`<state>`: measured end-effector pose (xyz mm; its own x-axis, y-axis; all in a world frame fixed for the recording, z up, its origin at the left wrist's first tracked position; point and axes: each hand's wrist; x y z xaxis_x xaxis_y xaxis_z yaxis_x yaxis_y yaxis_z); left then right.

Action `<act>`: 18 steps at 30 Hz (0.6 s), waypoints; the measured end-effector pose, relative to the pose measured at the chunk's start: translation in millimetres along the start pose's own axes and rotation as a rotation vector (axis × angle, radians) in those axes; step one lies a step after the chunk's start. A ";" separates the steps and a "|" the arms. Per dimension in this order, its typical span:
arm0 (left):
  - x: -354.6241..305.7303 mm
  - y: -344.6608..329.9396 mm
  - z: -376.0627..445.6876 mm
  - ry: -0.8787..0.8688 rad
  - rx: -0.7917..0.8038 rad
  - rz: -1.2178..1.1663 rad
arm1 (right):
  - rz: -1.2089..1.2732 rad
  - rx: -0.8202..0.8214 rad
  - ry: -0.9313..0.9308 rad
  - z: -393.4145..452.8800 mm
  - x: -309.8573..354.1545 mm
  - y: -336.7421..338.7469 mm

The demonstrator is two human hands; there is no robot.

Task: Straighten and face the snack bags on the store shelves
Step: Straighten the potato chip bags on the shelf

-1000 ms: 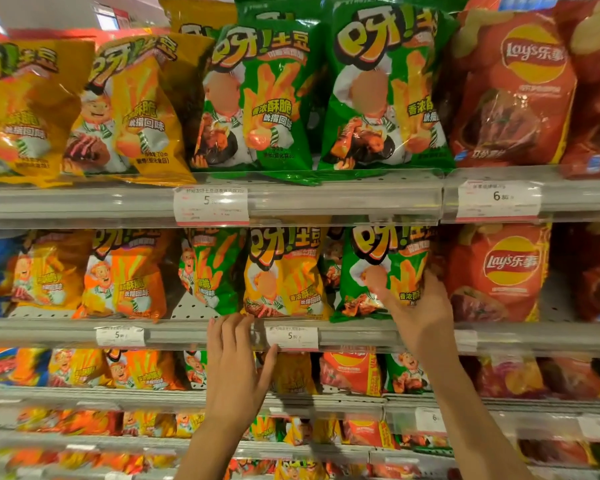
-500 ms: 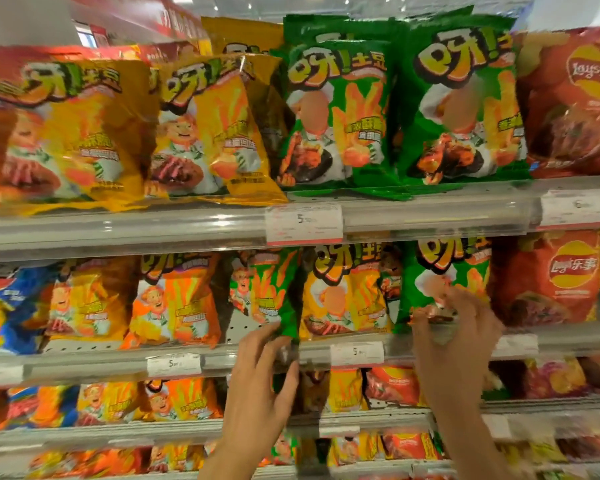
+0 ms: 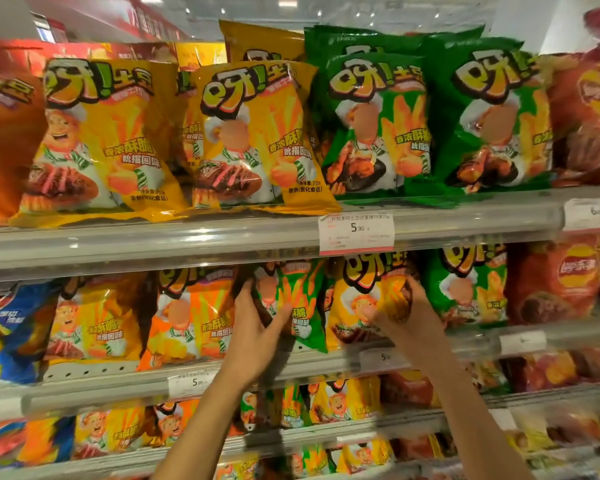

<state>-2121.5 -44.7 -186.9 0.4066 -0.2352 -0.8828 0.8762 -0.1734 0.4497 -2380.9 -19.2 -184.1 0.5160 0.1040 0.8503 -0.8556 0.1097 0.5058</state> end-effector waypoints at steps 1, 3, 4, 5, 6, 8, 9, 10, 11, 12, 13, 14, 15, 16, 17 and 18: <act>-1.5 3.6 4.4 0.026 0.021 -0.042 | 0.031 0.057 -0.058 3.5 -1.3 1.8; -3.4 10.4 11.8 0.070 0.062 -0.114 | 0.089 0.120 -0.117 12.2 -8.3 4.5; -3.1 13.2 14.8 0.091 0.084 -0.136 | 0.095 0.129 -0.133 17.2 -11.1 6.1; -2.3 15.6 17.0 0.111 0.107 -0.151 | 0.088 0.134 -0.150 21.1 -12.0 7.1; -1.8 17.6 19.6 0.127 0.124 -0.160 | 0.072 0.136 -0.163 25.8 -13.2 8.1; -2.5 19.9 23.6 0.140 0.140 -0.171 | 0.011 0.146 -0.183 32.0 -15.7 9.1; -3.9 20.3 24.5 0.139 0.144 -0.182 | -0.013 0.152 -0.188 34.0 -15.9 10.0; -5.0 20.4 25.3 0.136 0.147 -0.198 | -0.027 0.162 -0.182 35.7 -17.6 11.4; -5.6 20.2 25.8 0.133 0.152 -0.212 | -0.021 0.177 -0.169 37.0 -18.8 12.3; -5.6 19.7 25.9 0.134 0.159 -0.220 | -0.005 0.193 -0.149 37.0 -19.4 13.3; -5.3 19.1 25.8 0.141 0.164 -0.224 | 0.019 0.201 -0.122 36.3 -19.6 13.8; -4.9 18.5 25.3 0.147 0.167 -0.230 | 0.050 0.203 -0.095 35.3 -20.0 14.1; -4.5 18.0 24.7 0.147 0.169 -0.235 | 0.089 0.204 -0.076 34.5 -20.2 14.2; -4.0 17.7 24.6 0.142 0.167 -0.239 | 0.137 0.206 -0.060 33.8 -20.0 14.3; -3.2 18.2 24.2 0.134 0.166 -0.239 | 0.173 0.211 -0.034 33.4 -19.4 14.4; -3.6 19.6 23.4 0.127 0.170 -0.236 | 0.189 0.224 0.001 33.4 -18.4 14.9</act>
<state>-2111.9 -69.5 -171.8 0.2358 -0.0501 -0.9705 0.8985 -0.3692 0.2373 -2404.5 -52.5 -187.3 0.3468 0.1030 0.9323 -0.9241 -0.1326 0.3584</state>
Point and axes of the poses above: each hand's wrist, its own z-axis towards the middle knuckle, its own y-axis out of the back of the hand, x = y × z, and after that the axes turned 14 degrees about x, right-handed
